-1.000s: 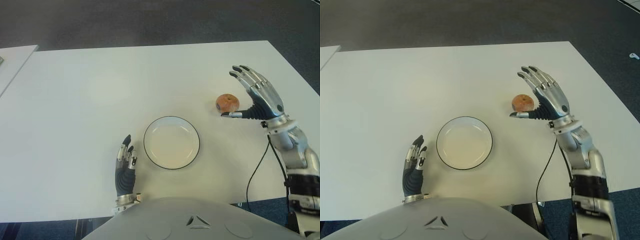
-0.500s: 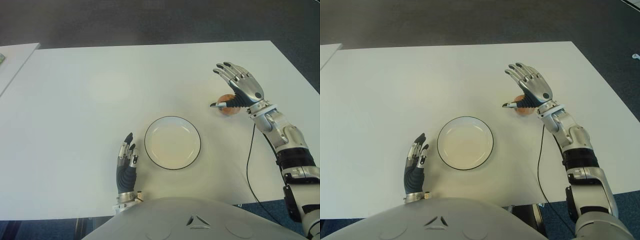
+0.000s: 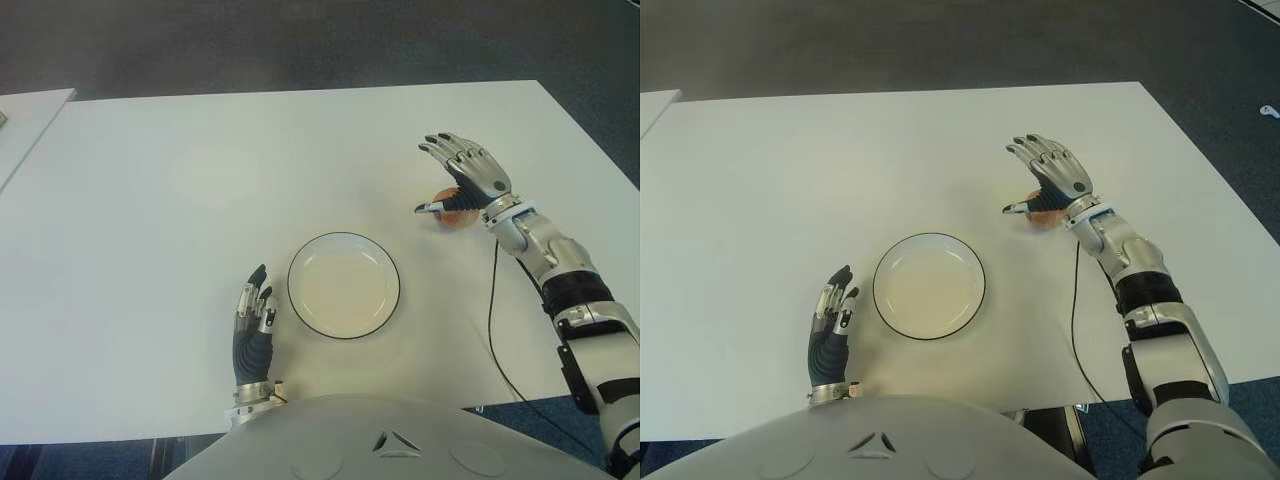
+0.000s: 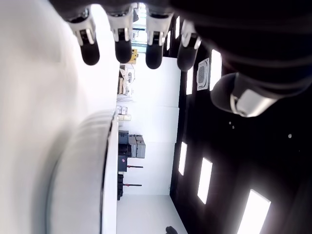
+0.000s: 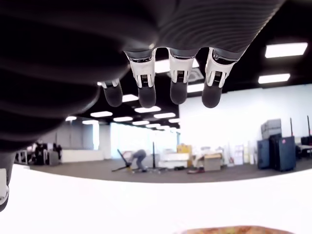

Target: Put the apples into the plate.

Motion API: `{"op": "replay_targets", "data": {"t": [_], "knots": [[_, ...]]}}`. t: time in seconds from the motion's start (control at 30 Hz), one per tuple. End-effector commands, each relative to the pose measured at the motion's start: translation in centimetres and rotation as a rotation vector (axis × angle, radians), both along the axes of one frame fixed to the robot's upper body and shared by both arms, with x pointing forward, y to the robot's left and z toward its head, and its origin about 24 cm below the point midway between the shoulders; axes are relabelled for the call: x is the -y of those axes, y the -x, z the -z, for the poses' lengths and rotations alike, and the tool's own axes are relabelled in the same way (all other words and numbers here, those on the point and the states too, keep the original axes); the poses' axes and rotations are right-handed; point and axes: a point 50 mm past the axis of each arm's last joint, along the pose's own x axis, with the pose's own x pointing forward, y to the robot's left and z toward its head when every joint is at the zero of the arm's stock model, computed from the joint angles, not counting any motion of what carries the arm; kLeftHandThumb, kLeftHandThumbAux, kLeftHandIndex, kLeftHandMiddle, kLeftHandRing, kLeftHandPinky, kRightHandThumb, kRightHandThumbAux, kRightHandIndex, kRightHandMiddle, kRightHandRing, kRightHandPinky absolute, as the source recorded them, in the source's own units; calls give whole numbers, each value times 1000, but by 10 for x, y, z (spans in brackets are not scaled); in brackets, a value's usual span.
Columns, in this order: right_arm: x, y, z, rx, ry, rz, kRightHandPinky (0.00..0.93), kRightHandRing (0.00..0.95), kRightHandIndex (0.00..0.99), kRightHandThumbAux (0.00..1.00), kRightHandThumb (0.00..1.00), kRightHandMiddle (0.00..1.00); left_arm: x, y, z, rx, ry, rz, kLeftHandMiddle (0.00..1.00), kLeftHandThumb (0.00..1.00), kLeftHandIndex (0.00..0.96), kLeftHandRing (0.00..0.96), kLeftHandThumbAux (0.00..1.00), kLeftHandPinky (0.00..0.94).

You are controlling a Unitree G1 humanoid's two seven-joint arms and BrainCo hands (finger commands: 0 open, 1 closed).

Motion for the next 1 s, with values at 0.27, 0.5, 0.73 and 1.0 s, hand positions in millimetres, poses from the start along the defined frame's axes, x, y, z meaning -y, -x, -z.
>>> {"op": "replay_targets", "data": {"t": [0.27, 0.5, 0.73, 1.0], "knots": [[-6, -7, 11, -78, 5, -11, 0, 0, 0, 497, 269, 0, 5, 6, 16, -114, 16, -7, 101, 100, 159, 82, 396, 119], [-6, -9, 16, -106, 2, 4, 0, 0, 0, 511, 264, 0, 7, 7, 14, -111, 13, 2, 106, 93, 155, 89, 393, 126], [-3, -9, 19, -127, -7, 22, 0, 0, 0, 507, 264, 0, 8, 8, 13, -116, -7, 11, 109, 77, 151, 86, 396, 116], [3, -8, 23, -144, -13, 43, 0, 0, 0, 501, 265, 0, 8, 9, 12, -129, -6, 16, 108, 71, 150, 81, 393, 106]]}}
